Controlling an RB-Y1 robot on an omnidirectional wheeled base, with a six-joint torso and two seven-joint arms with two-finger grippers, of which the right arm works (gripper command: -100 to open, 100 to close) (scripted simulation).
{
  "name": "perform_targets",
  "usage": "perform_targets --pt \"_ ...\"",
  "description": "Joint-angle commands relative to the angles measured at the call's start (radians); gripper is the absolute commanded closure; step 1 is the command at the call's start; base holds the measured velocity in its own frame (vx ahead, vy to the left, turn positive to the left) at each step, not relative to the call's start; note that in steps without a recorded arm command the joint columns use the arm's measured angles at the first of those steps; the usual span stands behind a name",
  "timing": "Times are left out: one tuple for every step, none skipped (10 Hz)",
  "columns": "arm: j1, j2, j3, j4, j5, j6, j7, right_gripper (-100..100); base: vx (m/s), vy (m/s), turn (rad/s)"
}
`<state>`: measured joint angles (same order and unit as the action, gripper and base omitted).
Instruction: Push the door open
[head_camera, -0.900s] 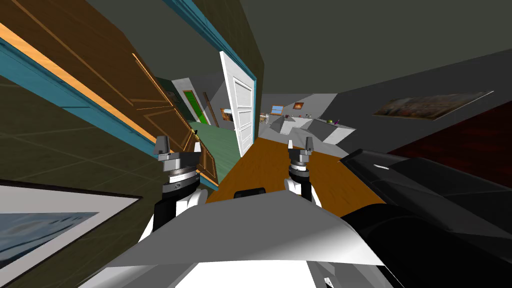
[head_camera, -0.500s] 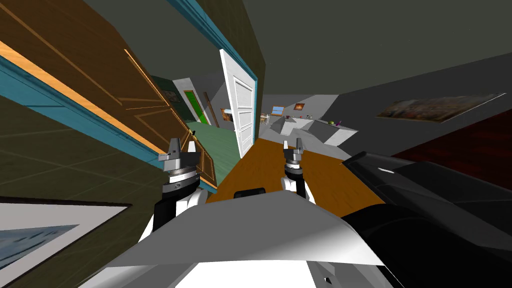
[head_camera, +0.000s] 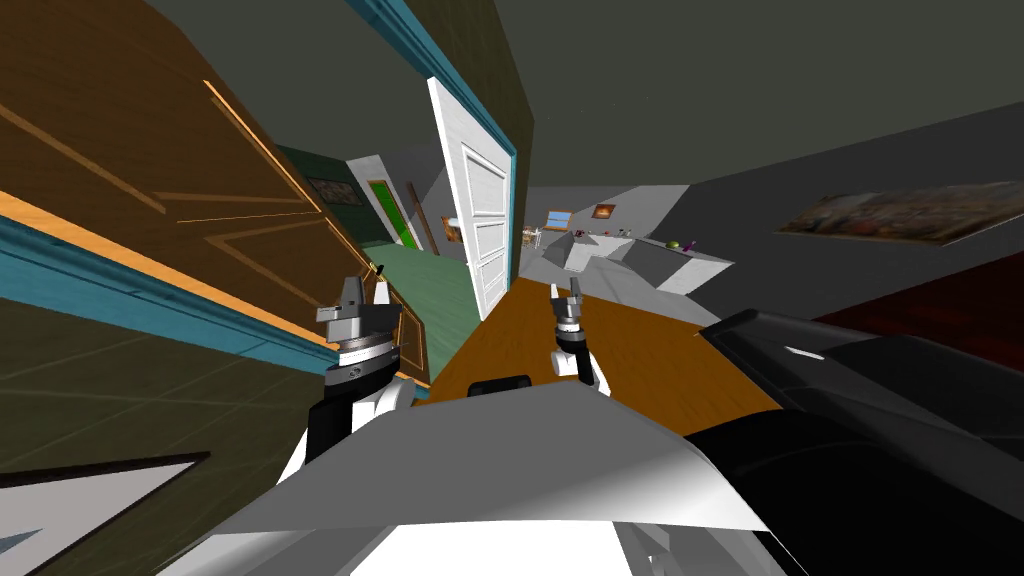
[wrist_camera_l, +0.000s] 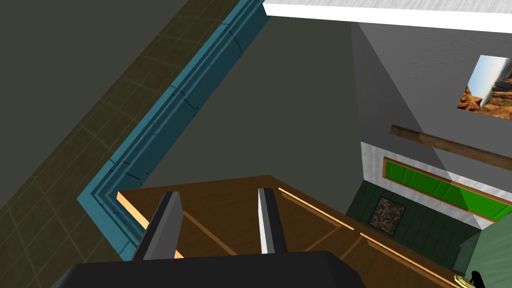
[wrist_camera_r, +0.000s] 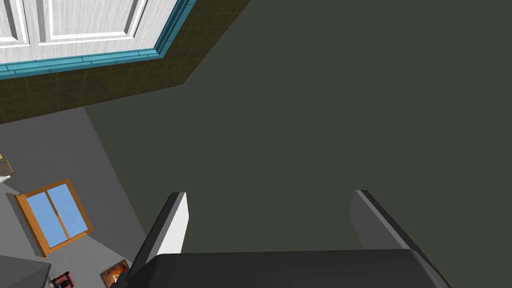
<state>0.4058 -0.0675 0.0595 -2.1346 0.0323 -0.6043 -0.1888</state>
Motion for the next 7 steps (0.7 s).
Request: perform_targets --pt "-0.022 -0.006 0.019 0.029 -0.001 0.008 -0.005 -100 0.141 -0.024 0.020" --pt "-0.043 -0.010 0.038 0.058 -0.002 0.013 -0.009 -100 0.147 -0.051 0.020" --pt "-0.053 -0.012 0.048 0.072 -0.002 0.016 -0.011 -100 0.126 -0.038 0.029" --pt "-0.073 -0.015 0.067 0.101 -0.003 0.021 -0.016 -100 0.129 -0.024 0.021" --pt "-0.083 -0.017 0.076 0.116 -0.003 0.023 -0.018 -100 0.133 -0.032 0.020" --pt "-0.094 -0.019 0.086 0.131 -0.003 0.025 -0.020 -100 0.104 -0.036 0.020" --pt "-0.116 -0.022 0.108 0.163 -0.004 0.031 -0.025 -100 0.121 -0.026 0.029"
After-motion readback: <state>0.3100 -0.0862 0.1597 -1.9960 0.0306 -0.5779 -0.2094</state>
